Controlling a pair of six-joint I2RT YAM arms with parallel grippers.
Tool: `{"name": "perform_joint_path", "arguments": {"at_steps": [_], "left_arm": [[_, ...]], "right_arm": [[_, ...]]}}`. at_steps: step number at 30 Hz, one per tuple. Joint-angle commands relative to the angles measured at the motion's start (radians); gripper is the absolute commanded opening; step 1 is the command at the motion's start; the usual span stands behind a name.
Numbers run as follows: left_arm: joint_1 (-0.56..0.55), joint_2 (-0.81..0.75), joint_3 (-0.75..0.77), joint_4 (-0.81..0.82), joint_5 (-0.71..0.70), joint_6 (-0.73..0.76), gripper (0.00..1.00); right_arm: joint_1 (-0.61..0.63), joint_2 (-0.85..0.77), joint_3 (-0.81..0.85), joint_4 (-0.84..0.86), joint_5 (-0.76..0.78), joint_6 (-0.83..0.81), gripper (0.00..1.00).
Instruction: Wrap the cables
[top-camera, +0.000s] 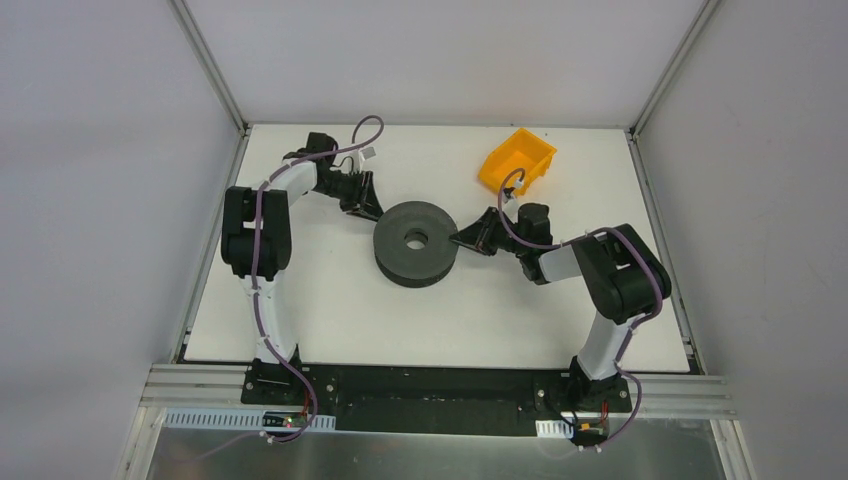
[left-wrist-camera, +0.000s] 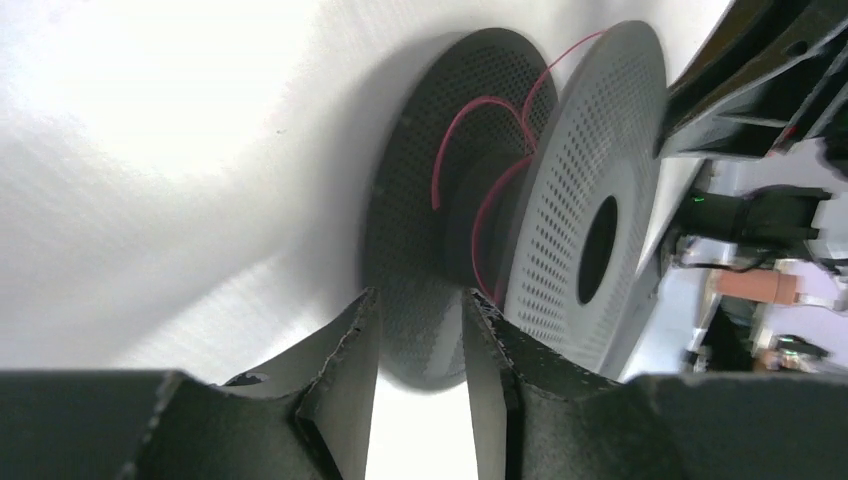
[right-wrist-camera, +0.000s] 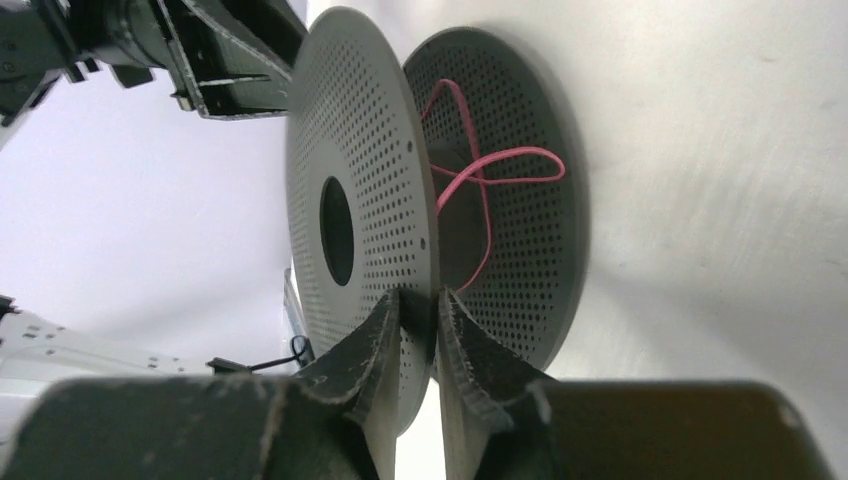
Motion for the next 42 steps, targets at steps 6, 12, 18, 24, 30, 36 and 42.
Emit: {"name": "perform_joint_path", "arguments": {"at_steps": [6,12,18,24,30,36,42], "left_arm": [[0.035,-0.032,0.011,-0.031,0.050,0.017,0.35],[0.050,-0.033,0.011,-0.045,-0.001,-0.003,0.36],[0.054,-0.088,0.007,-0.067,-0.111,-0.019,0.35],[0.053,-0.158,0.004,-0.079,-0.228,-0.043,0.36],[0.048,-0.263,-0.009,-0.081,-0.281,-0.068,0.36],[-0.012,-0.433,-0.051,-0.083,-0.404,-0.067,0.39],[-0.168,-0.613,-0.113,-0.083,-0.500,-0.016,0.46]], "right_arm": [[-0.020,0.033,-0.018,0.034,-0.003,-0.015,0.15],[-0.022,0.029,-0.019,0.033,-0.004,-0.012,0.17],[-0.024,-0.001,-0.018,0.024,0.005,0.006,0.20],[-0.026,-0.045,-0.010,-0.035,0.029,-0.001,0.23],[-0.026,-0.091,-0.001,-0.086,0.043,0.005,0.31],[-0.026,-0.214,0.025,-0.273,0.102,-0.063,0.40],[-0.021,-0.474,0.063,-0.608,0.226,-0.207,0.51]]}}
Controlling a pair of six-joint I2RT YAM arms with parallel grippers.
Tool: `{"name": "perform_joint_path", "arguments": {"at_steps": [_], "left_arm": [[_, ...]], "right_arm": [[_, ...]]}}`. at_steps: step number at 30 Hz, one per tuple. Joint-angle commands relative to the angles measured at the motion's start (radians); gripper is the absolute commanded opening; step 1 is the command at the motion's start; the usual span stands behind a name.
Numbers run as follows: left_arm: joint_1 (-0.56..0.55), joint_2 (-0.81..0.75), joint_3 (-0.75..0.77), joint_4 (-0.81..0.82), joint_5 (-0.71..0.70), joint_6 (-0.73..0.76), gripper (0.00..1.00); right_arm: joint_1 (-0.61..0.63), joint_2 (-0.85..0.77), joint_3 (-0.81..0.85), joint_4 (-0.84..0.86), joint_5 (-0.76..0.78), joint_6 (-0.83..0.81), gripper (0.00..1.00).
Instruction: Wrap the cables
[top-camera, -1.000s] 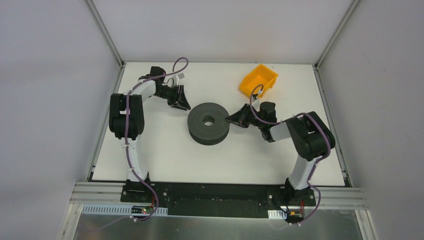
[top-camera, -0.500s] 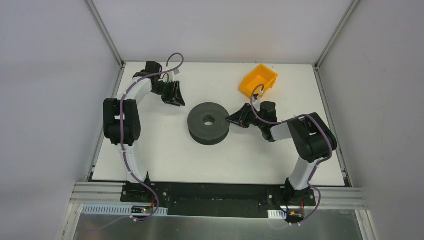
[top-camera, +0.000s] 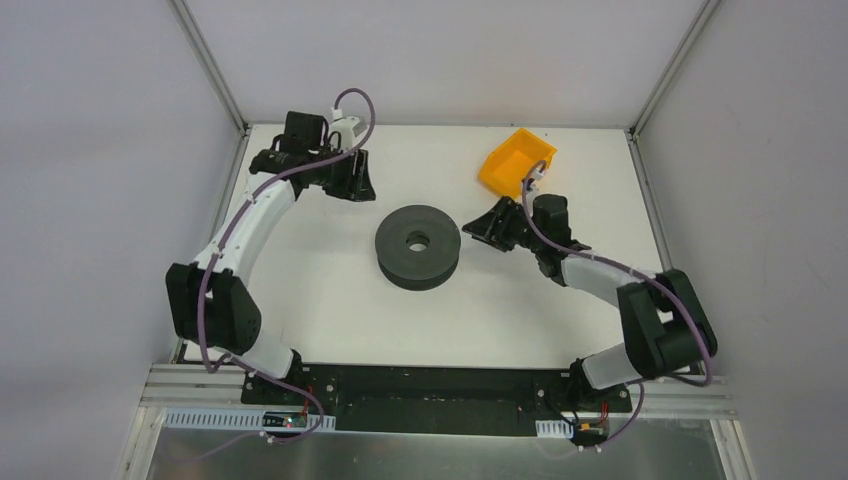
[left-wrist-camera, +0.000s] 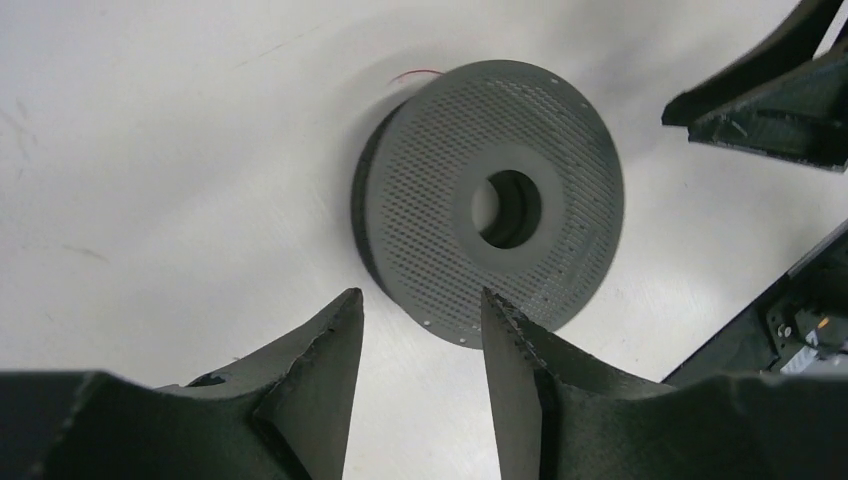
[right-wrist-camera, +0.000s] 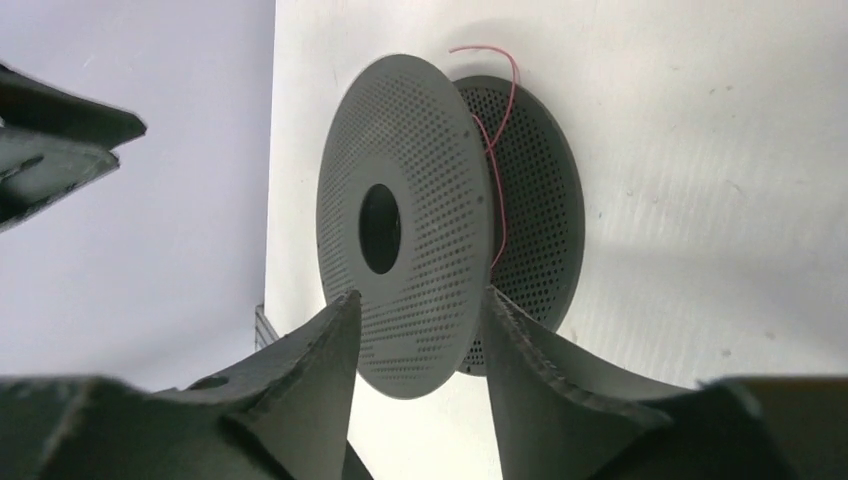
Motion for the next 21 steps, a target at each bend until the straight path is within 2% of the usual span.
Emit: {"name": "perform_joint_path", "arguments": {"at_steps": [1,6,8,11,12,13,14,17,21], "left_arm": [[-0.129,-0.134,-0.045,-0.017,-0.084,0.041,0.46],[-0.242,-0.246,-0.109,0.019,-0.033,0.023,0.58],[-0.253,-0.302,-0.147,0.061,-0.039,-0.012,0.64],[-0.256,-0.406,-0.221,0.150,-0.085,-0.076,0.74],[-0.257,-0.438,-0.247,0.169,-0.099,-0.079,0.75],[-0.257,-0.471,-0.269,0.186,-0.111,-0.081,0.90],[-0.257,-0.501,-0.290,0.202,-0.122,-0.086,0.98],[-0.257,-0.572,-0.339,0.224,-0.146,-0.102,0.99],[-0.257,-0.672,-0.427,0.271,-0.197,-0.116,0.99]], "right_arm": [[0.006,-0.238,0.095,-0.351,0.145,-0.168,0.54],[0.033,-0.513,0.157,-0.715,0.327,-0.286,0.63],[0.035,-0.619,0.166,-0.815,0.395,-0.303,0.71],[0.037,-0.743,0.195,-0.986,0.479,-0.361,0.78],[0.038,-0.778,0.201,-1.029,0.496,-0.378,0.86],[0.038,-0.804,0.205,-1.060,0.499,-0.393,0.97],[0.038,-0.827,0.206,-1.088,0.493,-0.404,0.99],[0.039,-0.880,0.206,-1.149,0.472,-0.387,0.99],[0.037,-0.935,0.199,-1.190,0.497,-0.268,0.99]]}}
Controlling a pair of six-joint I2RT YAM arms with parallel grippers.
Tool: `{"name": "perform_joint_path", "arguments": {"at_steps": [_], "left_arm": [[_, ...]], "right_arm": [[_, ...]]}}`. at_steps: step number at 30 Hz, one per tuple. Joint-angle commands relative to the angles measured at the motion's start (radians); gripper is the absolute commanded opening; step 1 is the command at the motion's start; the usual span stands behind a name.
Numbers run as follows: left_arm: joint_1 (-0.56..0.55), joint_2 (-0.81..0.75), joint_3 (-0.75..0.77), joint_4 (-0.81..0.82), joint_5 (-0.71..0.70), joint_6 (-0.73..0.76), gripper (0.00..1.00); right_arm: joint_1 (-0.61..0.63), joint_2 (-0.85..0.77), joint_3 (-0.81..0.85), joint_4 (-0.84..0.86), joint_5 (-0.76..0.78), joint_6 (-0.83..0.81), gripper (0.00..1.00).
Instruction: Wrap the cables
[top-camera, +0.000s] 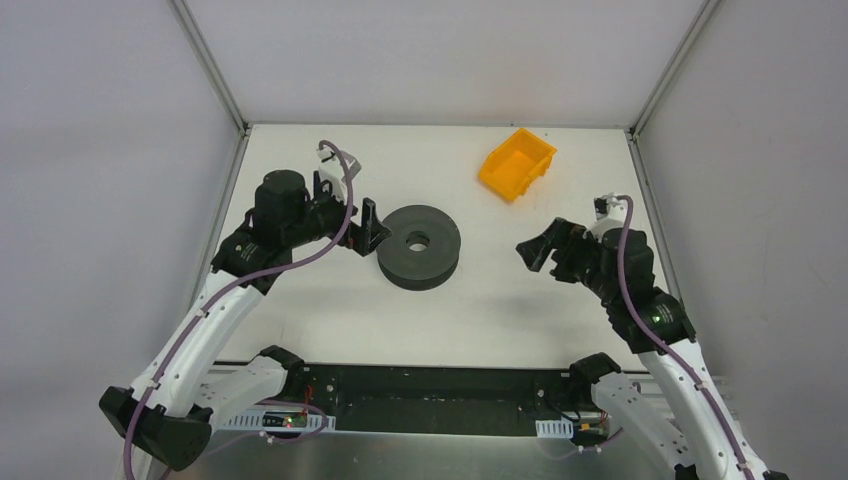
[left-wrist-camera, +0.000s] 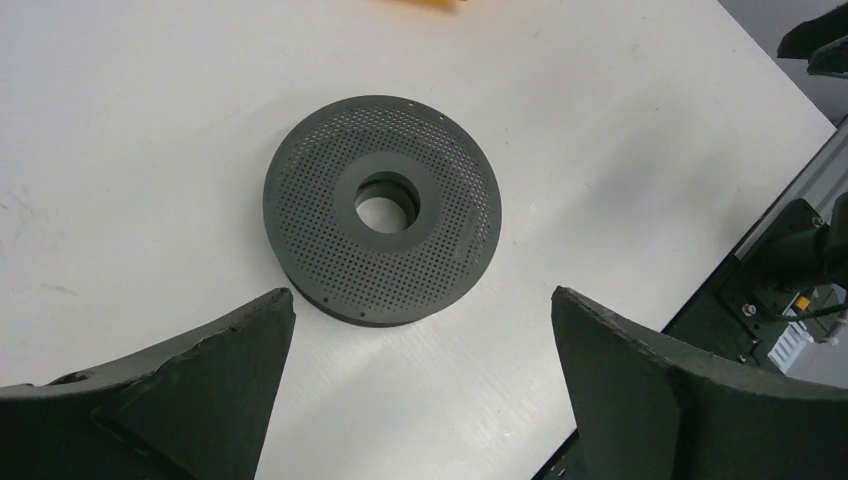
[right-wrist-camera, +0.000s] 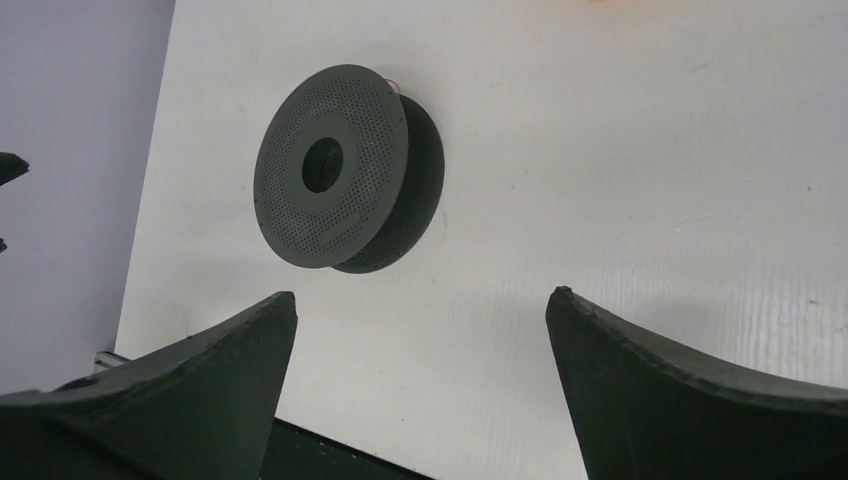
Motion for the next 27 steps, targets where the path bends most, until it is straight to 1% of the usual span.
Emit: {"name": "perform_joint_path", "arguments": {"at_steps": [1,5,12,20,27], "left_arm": [[0.001,-0.098,-0.099,0.107,-0.094,-0.034,0.99],[0.003,-0.167,-0.191,0.187,-0.147,0.000,0.99],[0.003,-0.187,-0.196,0.189,-0.184,-0.010,0.99],[0.003,-0.175,-0.199,0.189,-0.179,-0.018,0.99],[0.003,-0.173,-0.202,0.188,-0.181,-0.012,0.99]], "right_arm": [[0.006,-0.047,0.013,-0.117,0.081,0.104,0.99],[0.005,-0.059,0.002,-0.087,0.115,0.129,0.99],[0.005,-0.039,0.002,-0.079,0.164,0.149,0.99],[0.005,-0.021,0.000,-0.068,0.165,0.133,0.99],[0.006,-0.045,-0.021,-0.069,0.154,0.120,0.99]]}}
